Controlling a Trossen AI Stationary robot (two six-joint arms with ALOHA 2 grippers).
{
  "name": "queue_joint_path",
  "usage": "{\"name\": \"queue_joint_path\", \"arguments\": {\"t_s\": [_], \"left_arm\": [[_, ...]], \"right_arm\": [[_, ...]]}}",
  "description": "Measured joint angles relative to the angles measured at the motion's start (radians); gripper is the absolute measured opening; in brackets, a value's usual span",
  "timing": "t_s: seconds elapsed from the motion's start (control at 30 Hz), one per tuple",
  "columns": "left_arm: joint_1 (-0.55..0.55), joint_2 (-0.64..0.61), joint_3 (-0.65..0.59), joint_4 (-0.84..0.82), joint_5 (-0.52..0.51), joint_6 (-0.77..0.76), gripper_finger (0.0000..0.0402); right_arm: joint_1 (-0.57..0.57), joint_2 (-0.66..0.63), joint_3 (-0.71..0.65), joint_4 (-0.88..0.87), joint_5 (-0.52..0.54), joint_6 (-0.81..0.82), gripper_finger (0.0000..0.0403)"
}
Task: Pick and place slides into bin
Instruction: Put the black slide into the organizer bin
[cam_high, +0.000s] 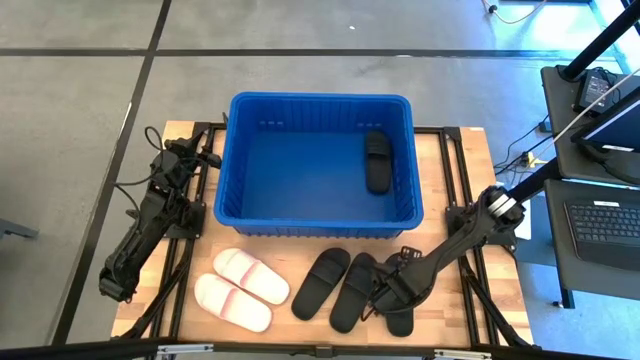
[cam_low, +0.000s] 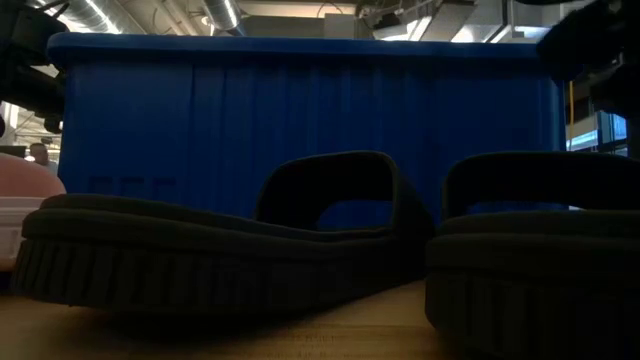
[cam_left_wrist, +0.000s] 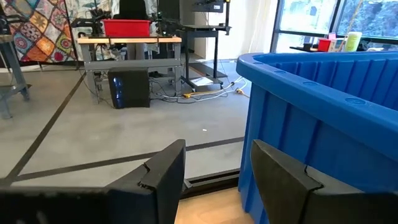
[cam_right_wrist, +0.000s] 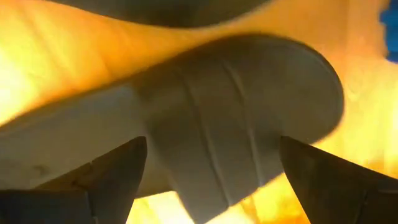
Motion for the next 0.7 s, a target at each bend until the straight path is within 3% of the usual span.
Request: {"name": "queue_joint_path", "arguments": {"t_s": [0.17, 0.3, 0.7], "left_arm": [[0.0, 0.0, 0.0, 0.0, 0.0, 0.0, 0.0178], [0.0, 0.0, 0.0, 0.0, 0.0, -0.001, 0.0178], [0.0, 0.0, 0.0, 0.0, 0.0, -0.002, 0.0178]], "right_arm": [[0.0, 0.007, 0.0, -0.039, 0.042, 0.054, 0.0361], [-0.001, 0.007, 0.0, -0.037, 0.051, 0.051, 0.033], [-0.001, 0.006, 0.001, -0.035, 0.052, 0.048, 0.0109]]}}
